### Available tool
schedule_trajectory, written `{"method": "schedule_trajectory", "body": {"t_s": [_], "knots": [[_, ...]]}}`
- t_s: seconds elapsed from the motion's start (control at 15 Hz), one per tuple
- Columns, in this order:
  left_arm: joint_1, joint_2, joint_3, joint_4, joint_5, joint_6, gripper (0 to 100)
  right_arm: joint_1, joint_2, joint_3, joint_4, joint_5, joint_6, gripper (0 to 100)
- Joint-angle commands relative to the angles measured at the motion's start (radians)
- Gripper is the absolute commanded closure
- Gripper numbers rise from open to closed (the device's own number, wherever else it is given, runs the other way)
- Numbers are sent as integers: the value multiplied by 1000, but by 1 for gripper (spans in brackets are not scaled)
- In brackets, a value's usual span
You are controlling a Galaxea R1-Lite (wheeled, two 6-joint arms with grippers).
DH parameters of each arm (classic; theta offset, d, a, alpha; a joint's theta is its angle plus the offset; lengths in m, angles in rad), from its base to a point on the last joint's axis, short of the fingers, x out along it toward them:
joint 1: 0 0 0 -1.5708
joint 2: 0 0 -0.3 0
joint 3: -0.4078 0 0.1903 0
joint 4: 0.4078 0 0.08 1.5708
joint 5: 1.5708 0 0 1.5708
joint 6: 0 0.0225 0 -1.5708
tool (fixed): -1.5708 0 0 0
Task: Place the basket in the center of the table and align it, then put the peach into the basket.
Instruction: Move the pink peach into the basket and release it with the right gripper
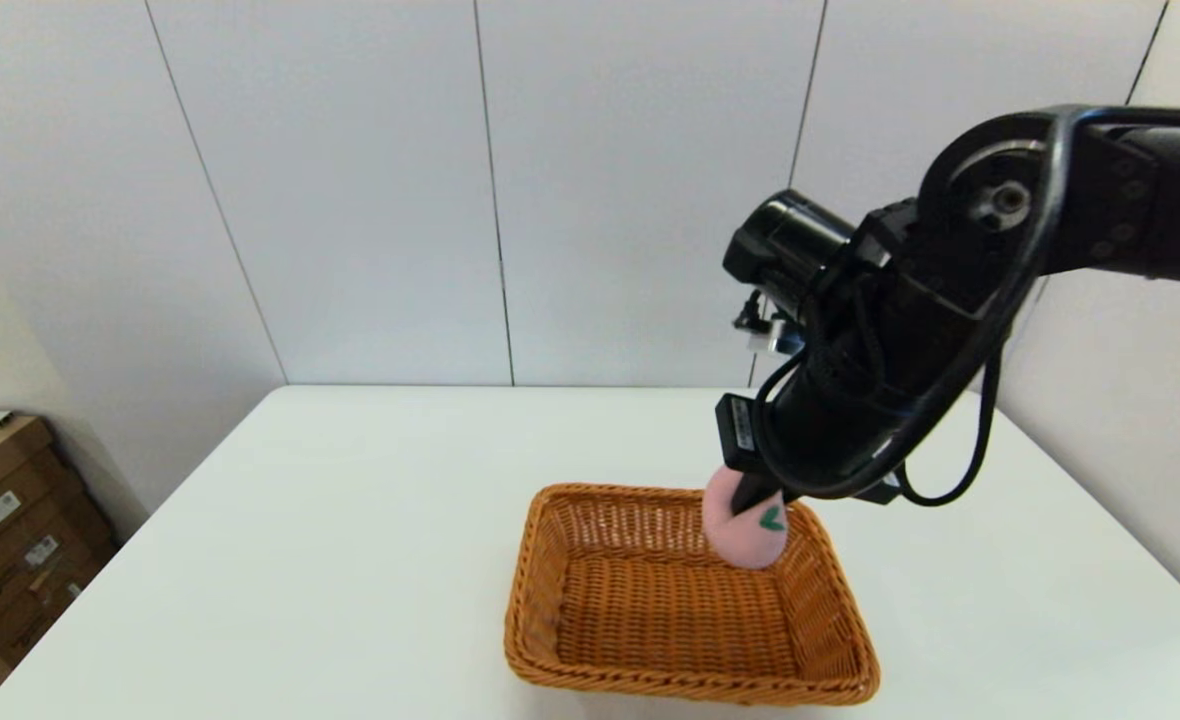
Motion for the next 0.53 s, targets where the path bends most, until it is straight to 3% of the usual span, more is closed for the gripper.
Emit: {"method": "schedule_trajectory", "body": {"t_s": [0.07,0.4,0.47,0.53], "knots": [[0,0,0,0,0,-1,0,13,140,0,-12,30,-7,100],[0,0,0,0,2,-1,0,38,189,2,-41,19,-7,100],[0,0,0,0,0,-1,0,38,198,2,-46,17,-7,0],[0,0,0,0,0,-1,0,36,208,0,-48,19,-7,0]]}}
